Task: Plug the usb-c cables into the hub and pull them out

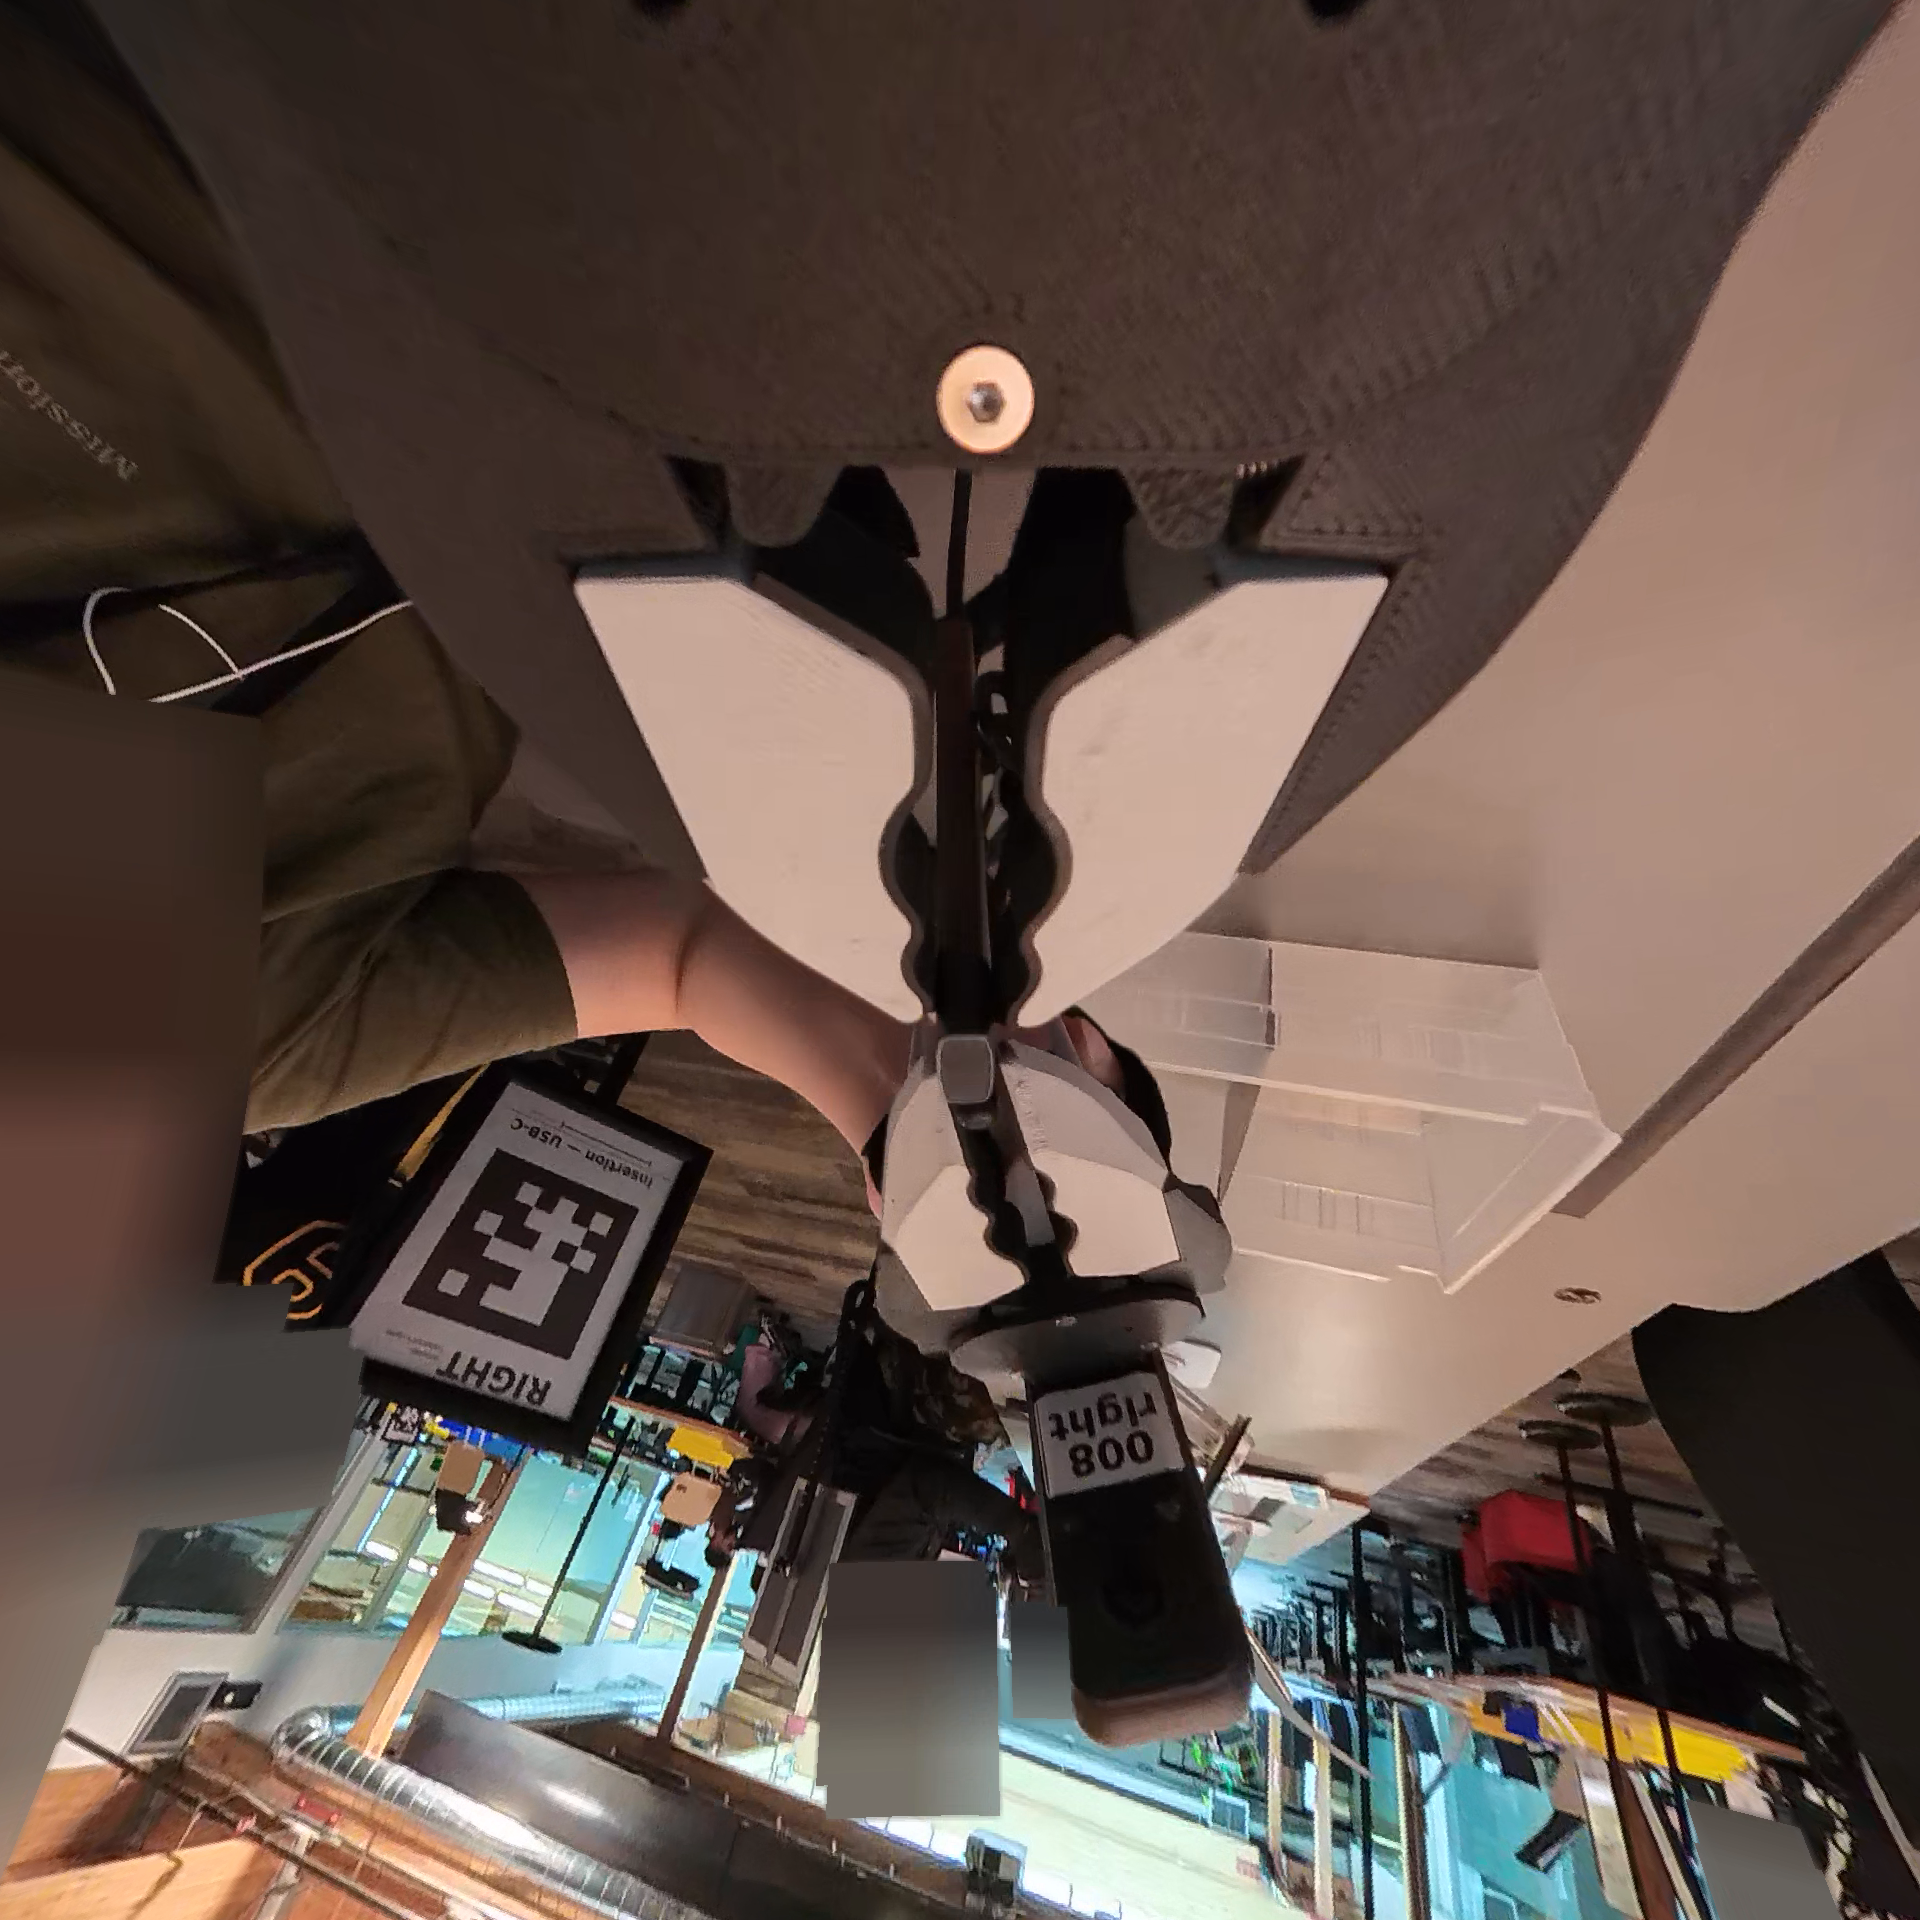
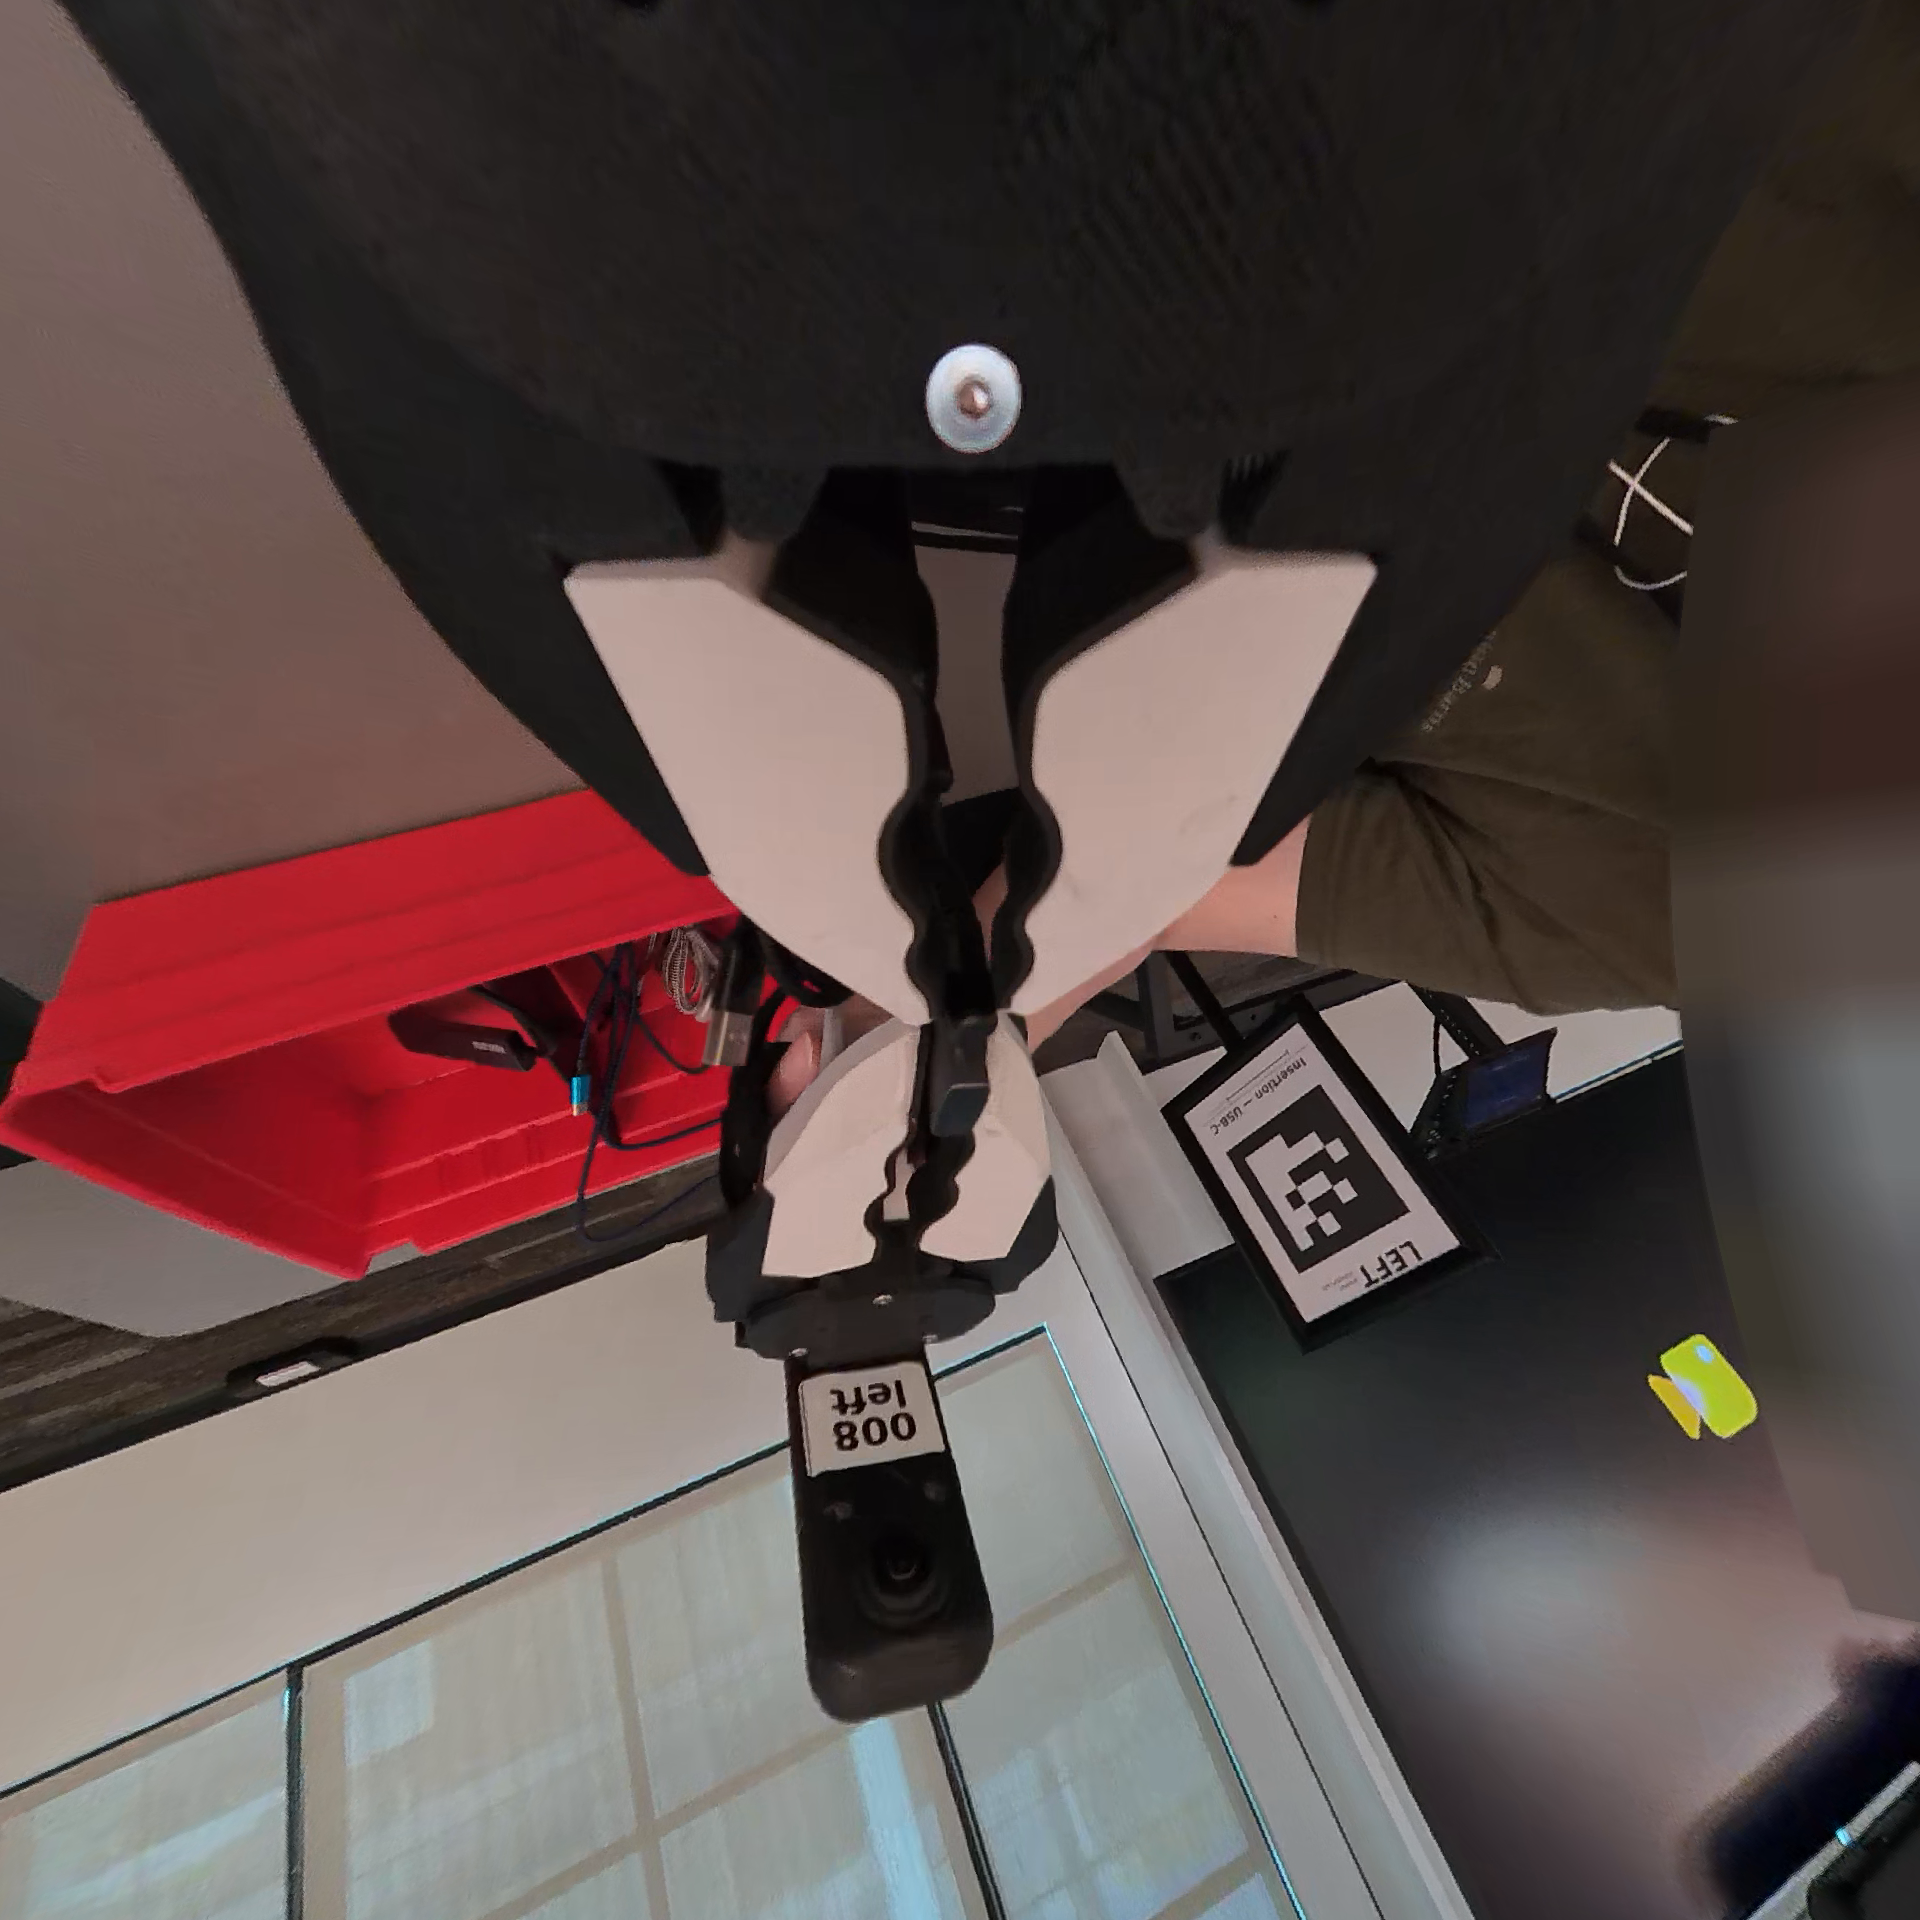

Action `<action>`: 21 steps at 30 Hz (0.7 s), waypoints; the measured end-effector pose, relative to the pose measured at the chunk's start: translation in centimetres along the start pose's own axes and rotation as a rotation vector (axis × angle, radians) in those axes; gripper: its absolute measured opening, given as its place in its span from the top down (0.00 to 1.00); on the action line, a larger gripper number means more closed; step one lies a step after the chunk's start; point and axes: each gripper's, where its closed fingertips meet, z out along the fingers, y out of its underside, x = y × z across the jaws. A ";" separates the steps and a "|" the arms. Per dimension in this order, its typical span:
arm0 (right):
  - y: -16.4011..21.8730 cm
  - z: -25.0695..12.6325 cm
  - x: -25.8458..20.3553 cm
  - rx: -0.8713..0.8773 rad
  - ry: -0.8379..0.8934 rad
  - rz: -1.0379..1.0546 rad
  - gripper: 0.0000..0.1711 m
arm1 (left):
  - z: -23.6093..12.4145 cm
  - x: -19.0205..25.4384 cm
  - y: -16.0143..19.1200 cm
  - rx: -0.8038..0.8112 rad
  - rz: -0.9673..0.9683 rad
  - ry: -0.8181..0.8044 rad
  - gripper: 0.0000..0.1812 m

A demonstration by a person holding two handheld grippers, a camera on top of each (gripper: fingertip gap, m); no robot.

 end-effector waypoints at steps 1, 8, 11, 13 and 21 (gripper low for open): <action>0.1 0.0 -0.1 -0.004 0.002 -0.007 0.95 | 0.0 0.1 0.1 -0.008 -0.001 0.001 0.95; 1.0 0.0 0.0 -0.055 0.000 -0.003 0.94 | 0.2 0.1 0.9 -0.068 -0.020 0.003 0.96; 1.3 -0.1 0.1 -0.079 0.007 0.004 0.94 | 0.4 0.0 1.2 -0.092 -0.023 -0.009 0.96; 1.9 0.0 0.2 -0.115 0.013 0.008 0.94 | 0.6 0.0 1.8 -0.135 -0.022 -0.013 0.96; 3.3 -0.1 1.4 -0.164 0.044 0.043 0.95 | 1.0 -1.0 3.6 -0.237 -0.038 -0.081 0.96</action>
